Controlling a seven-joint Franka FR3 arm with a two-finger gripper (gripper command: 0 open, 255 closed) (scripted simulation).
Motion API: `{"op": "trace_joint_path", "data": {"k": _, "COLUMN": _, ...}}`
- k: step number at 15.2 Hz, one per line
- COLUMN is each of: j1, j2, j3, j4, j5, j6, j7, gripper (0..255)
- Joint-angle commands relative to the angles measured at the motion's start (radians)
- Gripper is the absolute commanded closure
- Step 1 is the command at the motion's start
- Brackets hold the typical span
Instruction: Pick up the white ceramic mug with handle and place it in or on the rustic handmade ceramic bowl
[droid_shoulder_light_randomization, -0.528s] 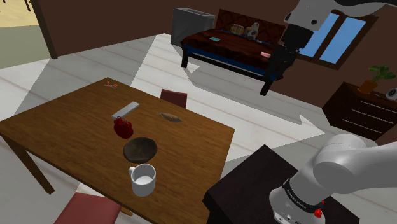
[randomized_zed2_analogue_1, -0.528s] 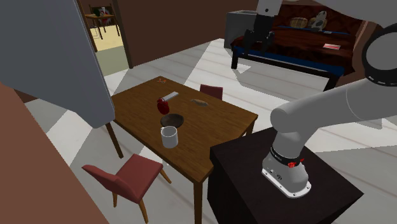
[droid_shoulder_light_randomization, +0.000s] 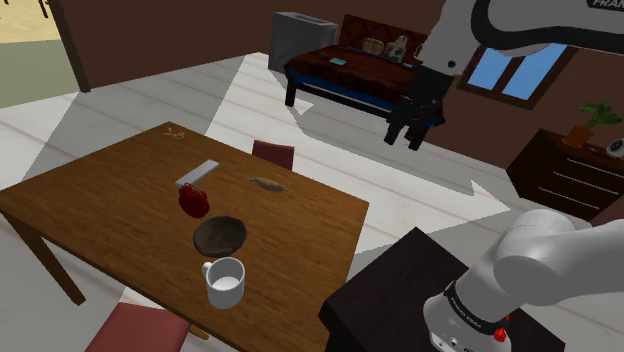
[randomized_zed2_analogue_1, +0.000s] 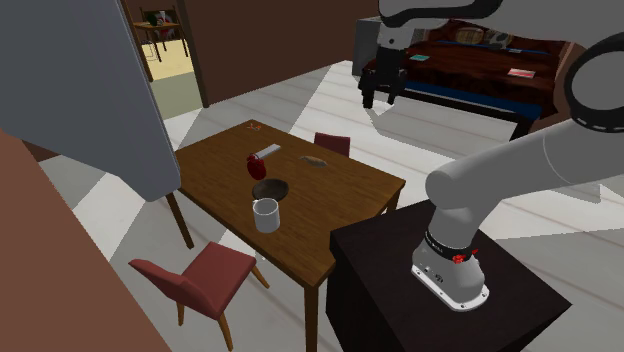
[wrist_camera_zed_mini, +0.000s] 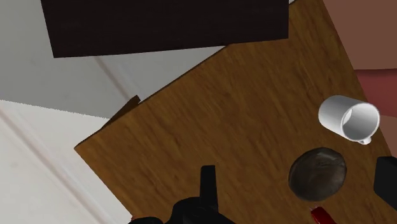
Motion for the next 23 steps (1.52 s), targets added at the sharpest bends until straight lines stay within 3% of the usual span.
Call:
{"op": "trace_joint_path", "data": {"k": 1, "j1": 0.011, "j2": 0.018, "j3": 0.035, "j4": -0.037, "j5": 0.017, "j6": 0.06, "j7": 0.028, "gripper": 0}}
{"op": "trace_joint_path", "data": {"k": 14, "j1": 0.062, "j2": 0.322, "j3": 0.264, "j4": -0.116, "j5": 0.07, "j6": 0.458, "j7": 0.212, "gripper": 0}}
{"op": "trace_joint_path", "data": {"k": 19, "j1": 0.061, "j2": 0.5, "j3": 0.35, "j4": -0.085, "j5": 0.027, "j6": 0.604, "j7": 0.311, "gripper": 0}}
{"op": "trace_joint_path", "data": {"k": 23, "j1": 0.059, "j2": 0.663, "j3": 0.406, "j4": -0.036, "j5": -0.059, "j6": 0.706, "j7": 0.419, "gripper": 0}}
